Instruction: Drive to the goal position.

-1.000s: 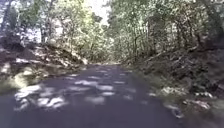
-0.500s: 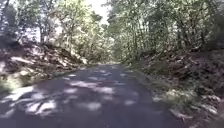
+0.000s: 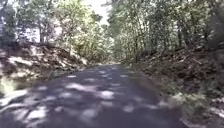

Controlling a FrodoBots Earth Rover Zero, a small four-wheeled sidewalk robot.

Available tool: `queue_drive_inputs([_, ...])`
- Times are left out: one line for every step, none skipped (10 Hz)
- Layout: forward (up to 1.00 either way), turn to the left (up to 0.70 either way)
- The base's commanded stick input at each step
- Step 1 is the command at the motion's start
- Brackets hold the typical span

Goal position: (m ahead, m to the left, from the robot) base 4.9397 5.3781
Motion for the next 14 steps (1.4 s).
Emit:
queue_drive_inputs([0.45,0.00])
queue_drive_inputs([0.45,0.00])
queue_drive_inputs([0.45,0.00])
queue_drive_inputs([0.45,0.00])
queue_drive_inputs([0.45,0.00])
queue_drive_inputs([0.45,0.00])
queue_drive_inputs([0.45,0.00])
queue_drive_inputs([0.45,0.00])
queue_drive_inputs([0.45,0.00])
queue_drive_inputs([0.45,0.00])
queue_drive_inputs([0.45,0.00])
queue_drive_inputs([0.45,0.00])
queue_drive_inputs([0.45,0.00])
queue_drive_inputs([0.45,0.00])
